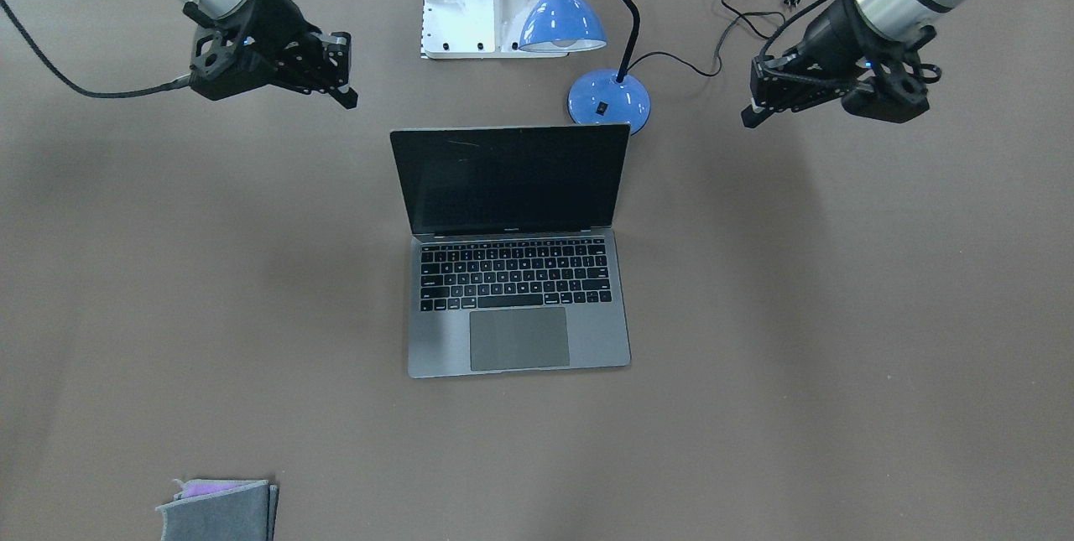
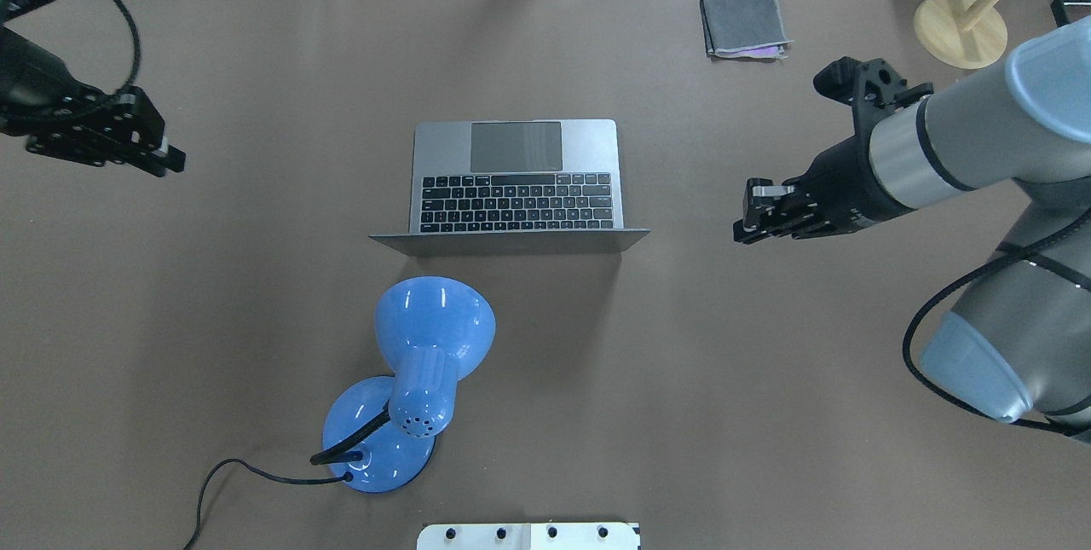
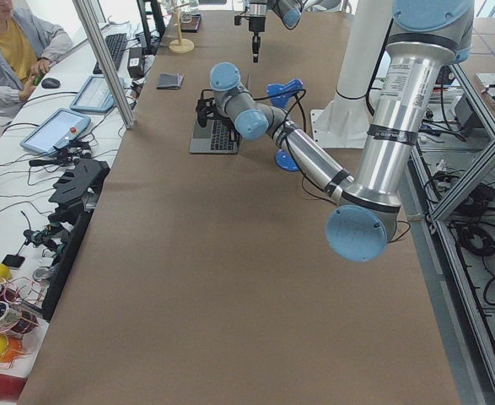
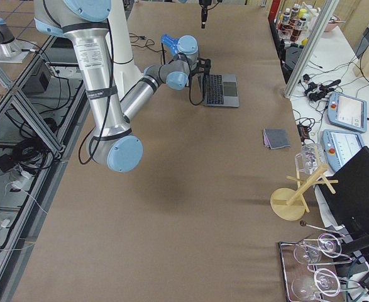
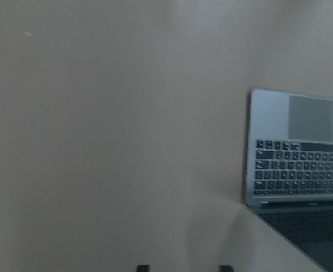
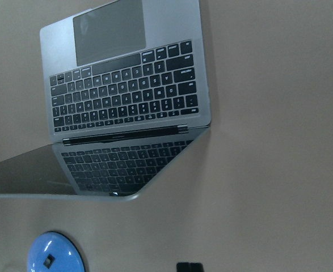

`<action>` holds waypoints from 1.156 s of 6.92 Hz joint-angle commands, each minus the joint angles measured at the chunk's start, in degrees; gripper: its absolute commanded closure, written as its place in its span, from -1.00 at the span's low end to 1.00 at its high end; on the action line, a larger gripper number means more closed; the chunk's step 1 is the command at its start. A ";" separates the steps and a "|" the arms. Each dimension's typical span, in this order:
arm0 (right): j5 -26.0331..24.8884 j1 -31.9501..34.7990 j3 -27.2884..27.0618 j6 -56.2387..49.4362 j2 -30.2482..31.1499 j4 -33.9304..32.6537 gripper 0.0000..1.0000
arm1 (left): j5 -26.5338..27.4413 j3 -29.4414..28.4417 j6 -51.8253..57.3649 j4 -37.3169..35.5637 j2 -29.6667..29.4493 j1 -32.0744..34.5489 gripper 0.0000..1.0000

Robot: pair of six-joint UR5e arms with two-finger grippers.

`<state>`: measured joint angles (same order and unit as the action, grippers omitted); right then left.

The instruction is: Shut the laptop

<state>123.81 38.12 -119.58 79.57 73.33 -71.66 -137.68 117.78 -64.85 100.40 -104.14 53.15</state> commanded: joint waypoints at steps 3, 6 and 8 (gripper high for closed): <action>-8.74 -4.63 2.23 2.43 -6.88 -5.33 1.00 | 6.19 -1.31 -5.28 -0.12 -4.73 -9.02 1.00; -11.05 -4.46 4.79 2.08 -8.73 -5.33 1.00 | 8.29 -4.76 -7.39 -0.29 -9.24 -10.69 1.00; -11.05 -4.45 4.71 2.26 -8.91 -5.33 1.00 | 8.22 -2.13 -7.48 -0.56 -7.84 -10.87 1.00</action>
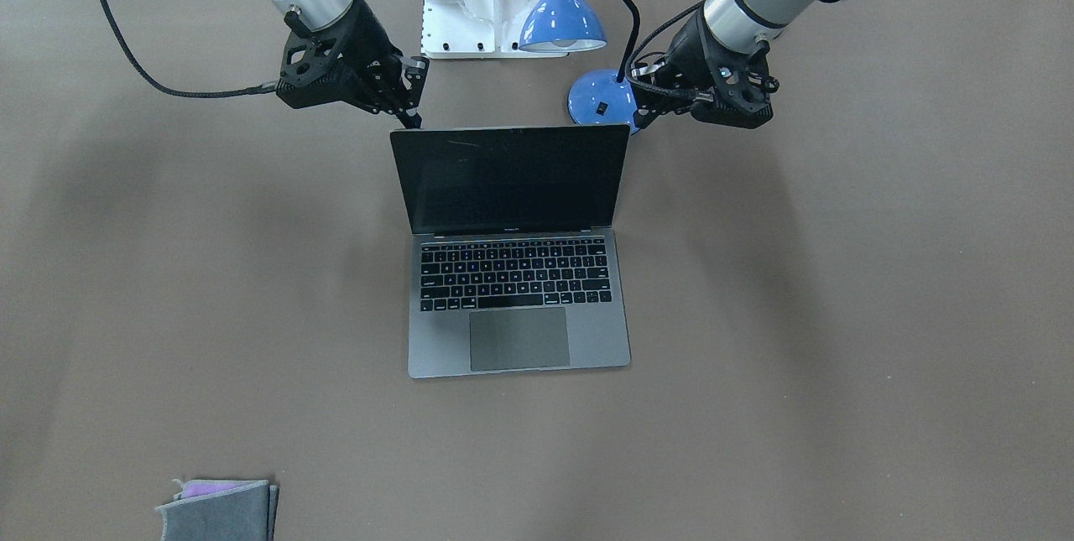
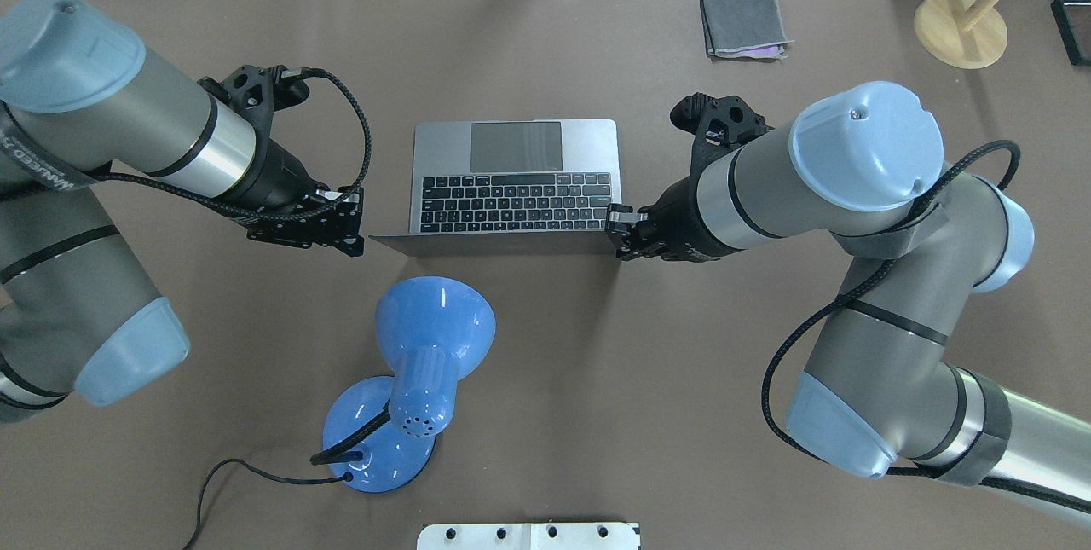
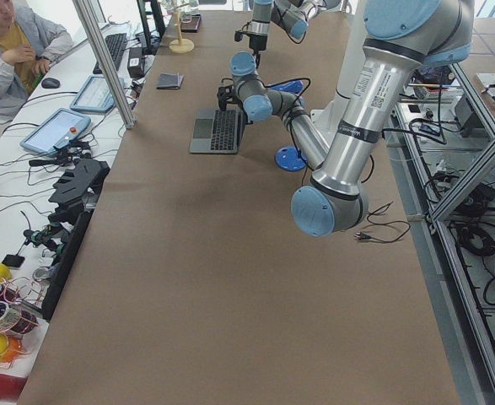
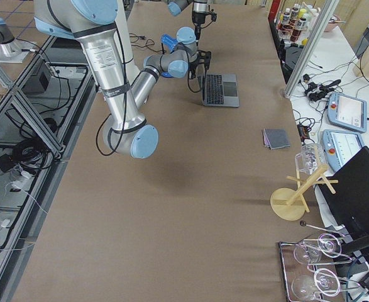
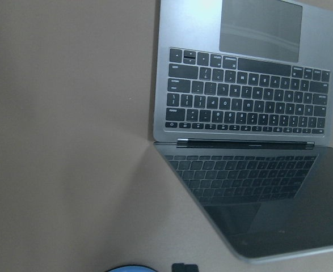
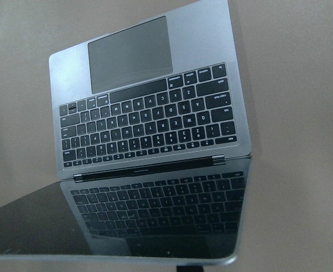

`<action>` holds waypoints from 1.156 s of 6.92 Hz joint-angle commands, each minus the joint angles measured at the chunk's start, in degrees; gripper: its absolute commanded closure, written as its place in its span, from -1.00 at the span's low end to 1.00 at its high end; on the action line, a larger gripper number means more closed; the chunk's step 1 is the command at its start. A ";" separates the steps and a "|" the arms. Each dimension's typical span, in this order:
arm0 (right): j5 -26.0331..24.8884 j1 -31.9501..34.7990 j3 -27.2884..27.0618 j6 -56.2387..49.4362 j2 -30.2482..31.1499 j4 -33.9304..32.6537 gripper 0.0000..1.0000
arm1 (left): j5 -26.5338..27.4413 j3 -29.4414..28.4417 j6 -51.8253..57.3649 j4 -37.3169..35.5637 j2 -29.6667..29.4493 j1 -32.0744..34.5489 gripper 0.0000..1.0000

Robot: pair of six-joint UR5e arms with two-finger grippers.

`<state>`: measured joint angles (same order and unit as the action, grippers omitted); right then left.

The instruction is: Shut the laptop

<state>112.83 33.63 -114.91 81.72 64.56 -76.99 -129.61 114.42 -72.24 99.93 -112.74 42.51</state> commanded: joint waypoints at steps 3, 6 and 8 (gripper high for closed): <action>-0.07 0.73 0.30 0.19 -0.31 0.00 1.00 | 1.81 0.63 -2.81 -0.09 0.16 -3.39 1.00; 0.11 3.01 2.93 -0.42 -1.63 0.00 1.00 | 2.08 0.28 -2.55 0.00 -1.59 -2.79 1.00; 0.63 5.20 5.56 -0.60 -3.46 0.17 1.00 | 3.30 -4.16 -1.33 0.52 -5.53 0.63 1.00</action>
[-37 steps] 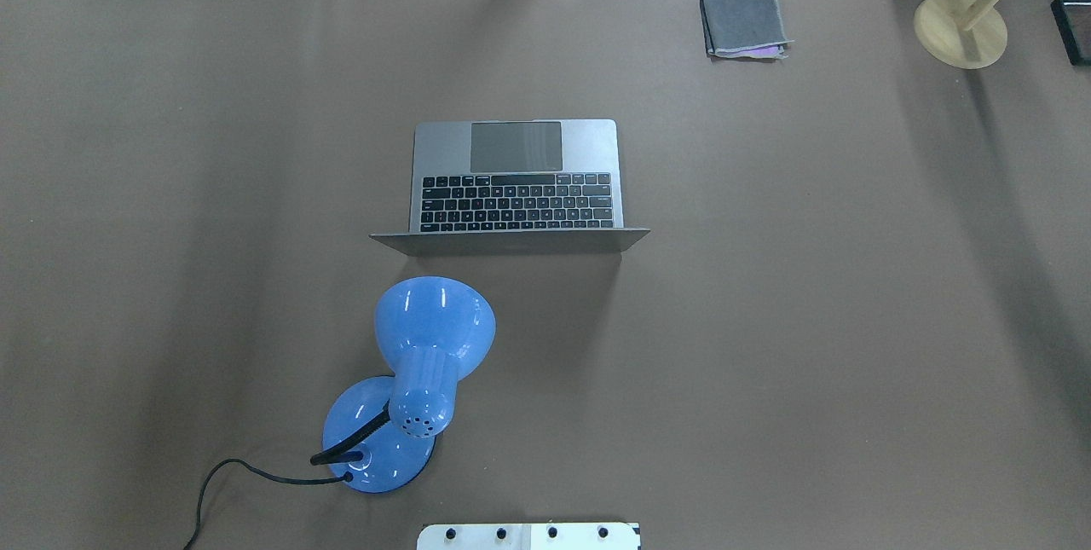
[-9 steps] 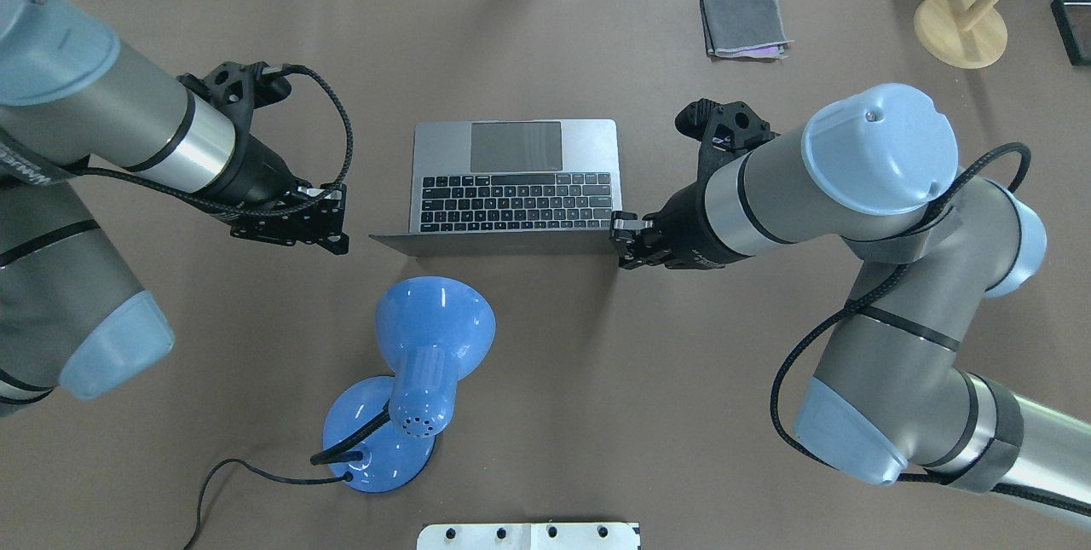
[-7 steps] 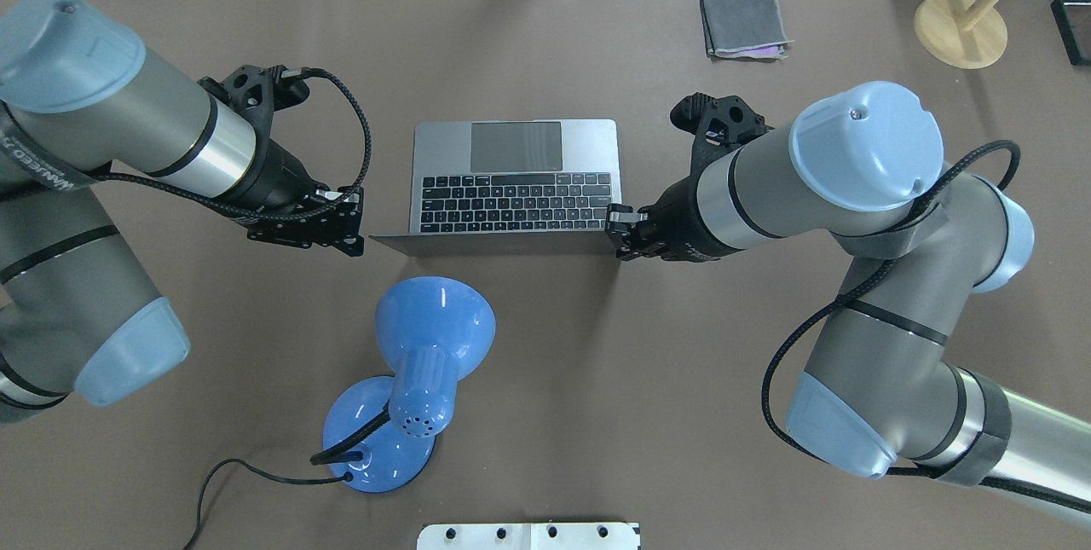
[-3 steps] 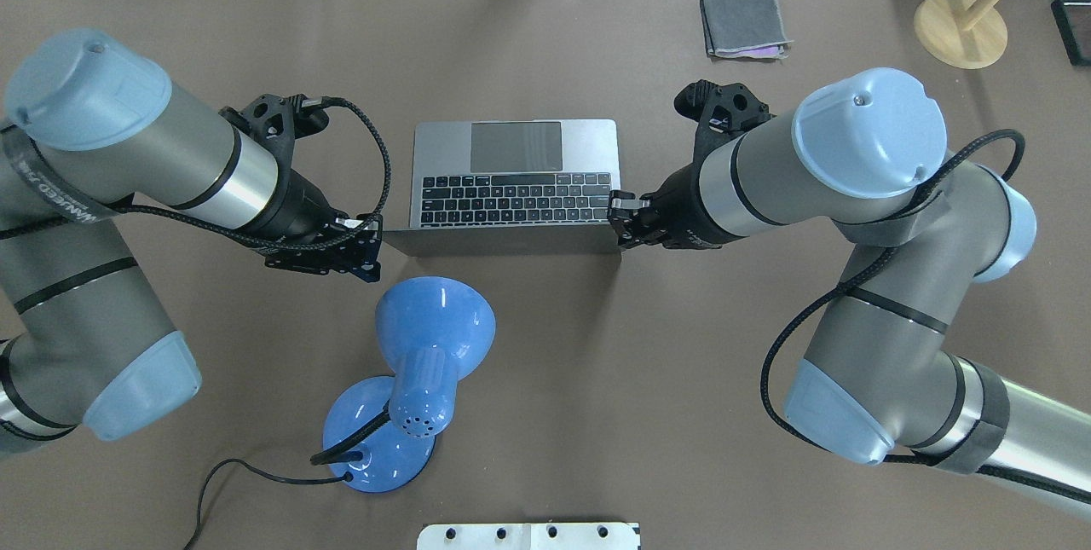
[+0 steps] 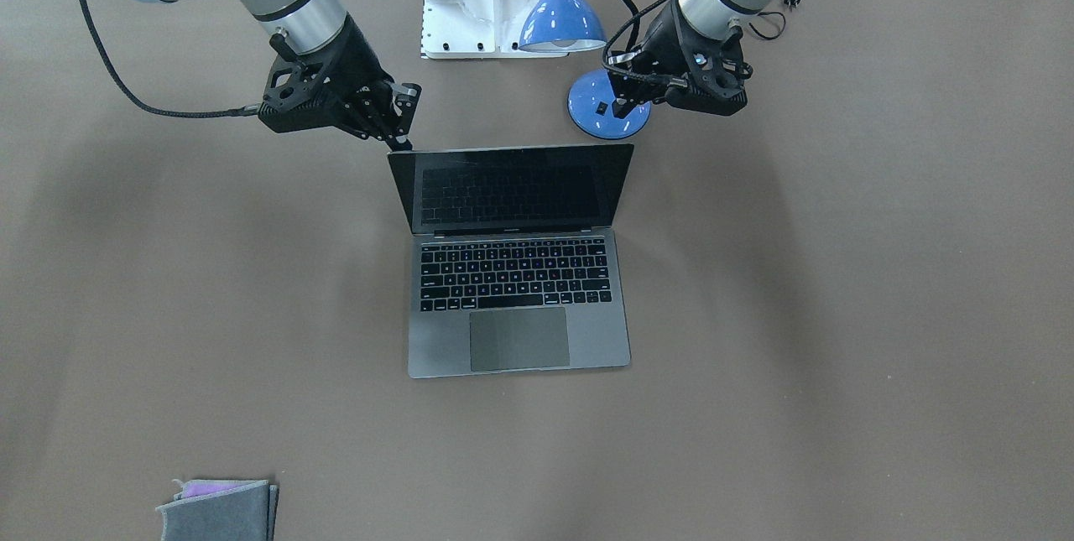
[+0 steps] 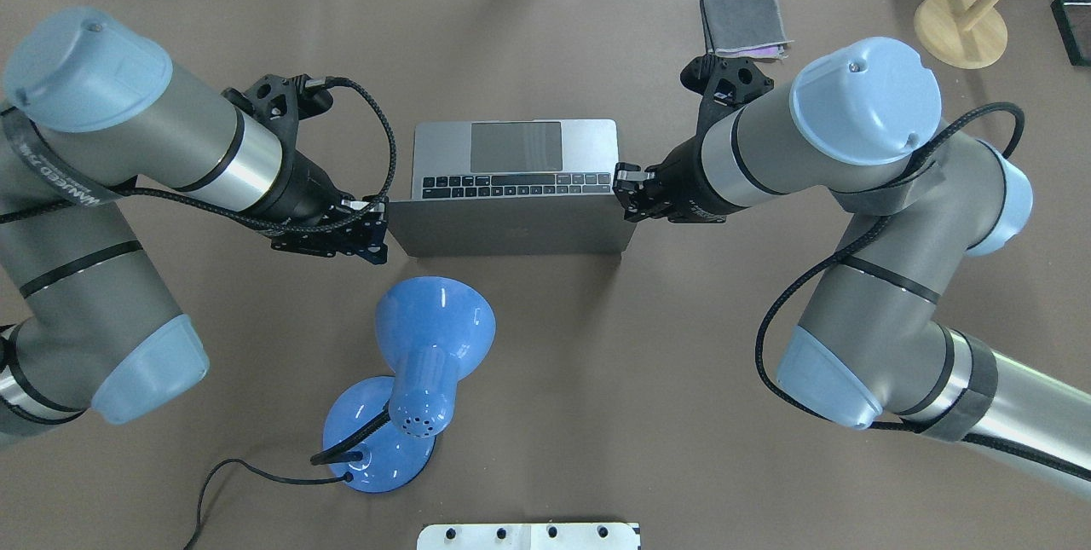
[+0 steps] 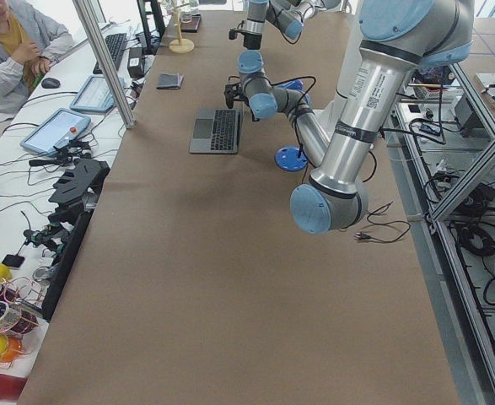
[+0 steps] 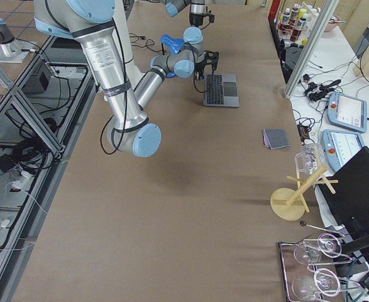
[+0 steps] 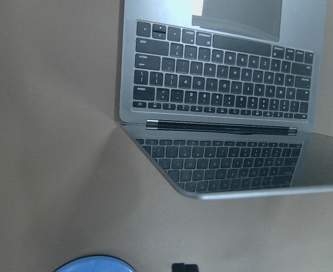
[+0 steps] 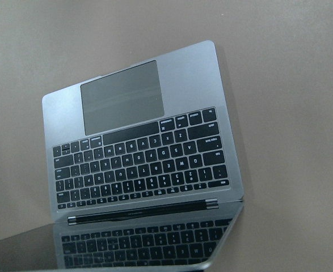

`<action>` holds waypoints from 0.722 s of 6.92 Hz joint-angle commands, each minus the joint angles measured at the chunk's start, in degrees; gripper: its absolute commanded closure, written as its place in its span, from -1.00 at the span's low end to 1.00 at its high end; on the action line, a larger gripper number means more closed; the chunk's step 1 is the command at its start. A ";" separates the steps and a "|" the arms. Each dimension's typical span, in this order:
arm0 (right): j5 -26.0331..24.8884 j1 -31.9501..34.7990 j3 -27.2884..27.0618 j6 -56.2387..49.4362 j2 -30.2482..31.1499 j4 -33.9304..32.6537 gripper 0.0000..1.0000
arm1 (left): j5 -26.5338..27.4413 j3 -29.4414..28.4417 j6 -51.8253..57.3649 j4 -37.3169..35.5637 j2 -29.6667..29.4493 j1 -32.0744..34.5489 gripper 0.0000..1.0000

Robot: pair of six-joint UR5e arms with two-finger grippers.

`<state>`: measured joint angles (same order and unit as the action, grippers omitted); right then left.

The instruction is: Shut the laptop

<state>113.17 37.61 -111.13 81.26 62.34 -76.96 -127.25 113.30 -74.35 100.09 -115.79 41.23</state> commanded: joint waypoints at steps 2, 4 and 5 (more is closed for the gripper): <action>0.65 2.37 4.76 -1.00 -3.45 0.23 1.00 | 5.58 -10.78 6.48 3.16 -5.49 3.41 1.00; 0.65 3.34 11.07 -2.32 -7.22 0.75 1.00 | 5.69 -21.06 6.59 11.07 -9.26 6.22 1.00; 0.82 5.08 15.20 -4.77 -10.02 0.85 1.00 | 6.04 -23.54 6.59 11.61 -10.50 7.19 1.00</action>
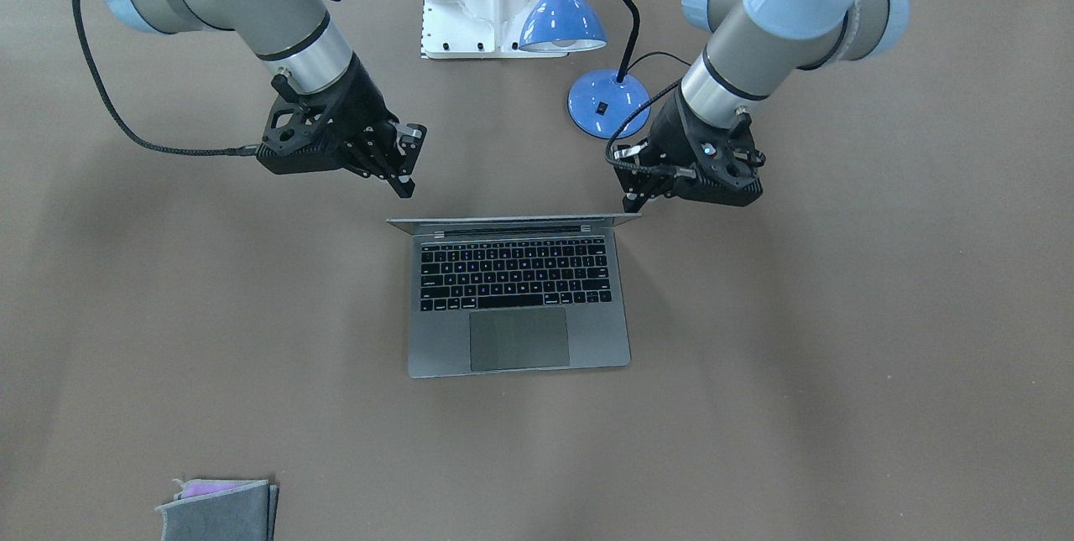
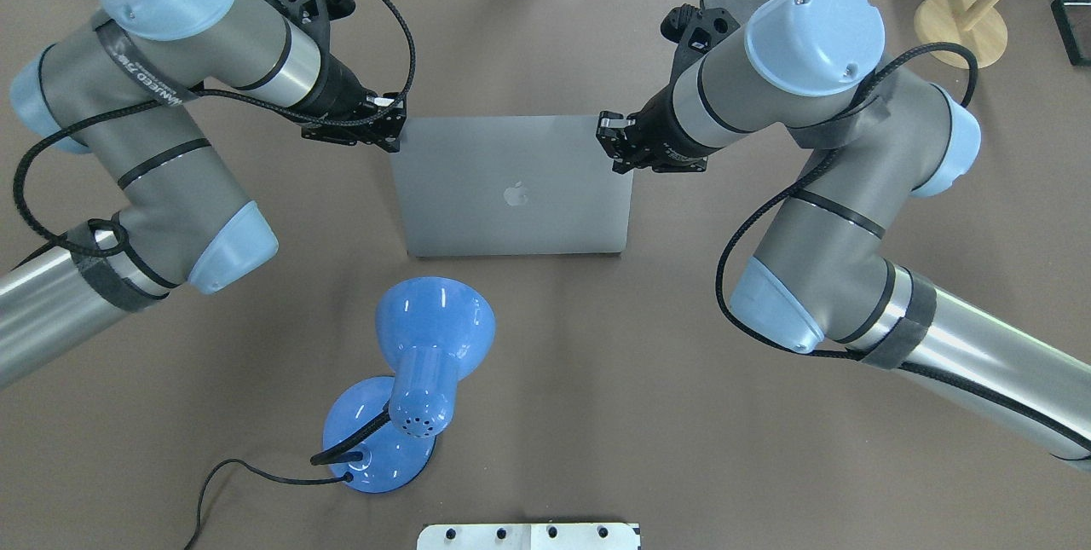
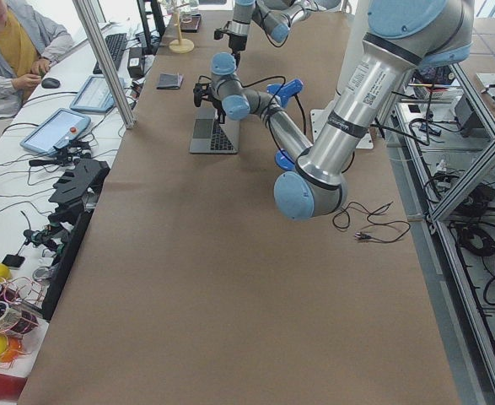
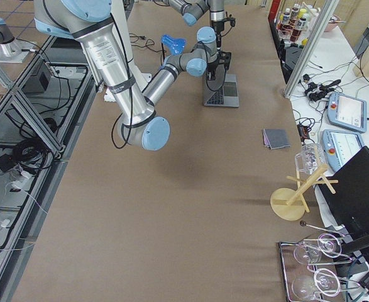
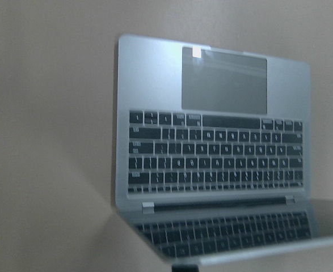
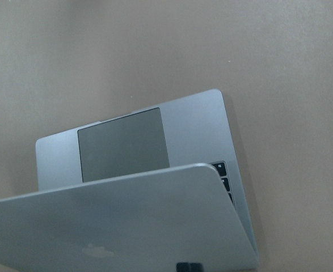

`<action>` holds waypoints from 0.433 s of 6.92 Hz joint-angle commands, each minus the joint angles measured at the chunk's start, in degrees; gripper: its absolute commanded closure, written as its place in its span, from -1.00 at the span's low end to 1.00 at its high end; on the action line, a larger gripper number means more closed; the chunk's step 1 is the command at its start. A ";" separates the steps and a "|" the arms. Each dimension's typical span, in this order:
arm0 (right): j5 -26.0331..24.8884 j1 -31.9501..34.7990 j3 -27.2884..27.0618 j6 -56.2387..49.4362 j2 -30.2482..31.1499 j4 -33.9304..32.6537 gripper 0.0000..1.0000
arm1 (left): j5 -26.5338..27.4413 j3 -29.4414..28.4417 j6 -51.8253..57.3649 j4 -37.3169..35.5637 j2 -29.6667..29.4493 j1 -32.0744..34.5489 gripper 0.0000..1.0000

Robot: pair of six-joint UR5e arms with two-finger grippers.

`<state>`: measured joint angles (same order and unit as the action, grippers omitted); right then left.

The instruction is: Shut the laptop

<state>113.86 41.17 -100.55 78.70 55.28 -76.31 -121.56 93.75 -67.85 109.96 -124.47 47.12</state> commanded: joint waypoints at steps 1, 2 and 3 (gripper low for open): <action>0.40 2.16 9.62 -2.49 -5.94 0.45 1.00 | 0.89 -6.62 0.00 3.66 -2.44 1.66 1.00; 0.14 2.16 16.20 -2.41 -8.24 4.37 1.00 | 2.02 -12.04 -0.09 6.73 -4.88 1.66 1.00; 0.22 2.34 20.61 -2.32 -9.39 7.89 1.00 | 2.12 -16.71 -0.09 8.50 -7.43 1.57 1.00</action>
<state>114.07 43.24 -86.01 76.41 47.90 -72.31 -119.94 82.59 -67.90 115.95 -129.12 48.67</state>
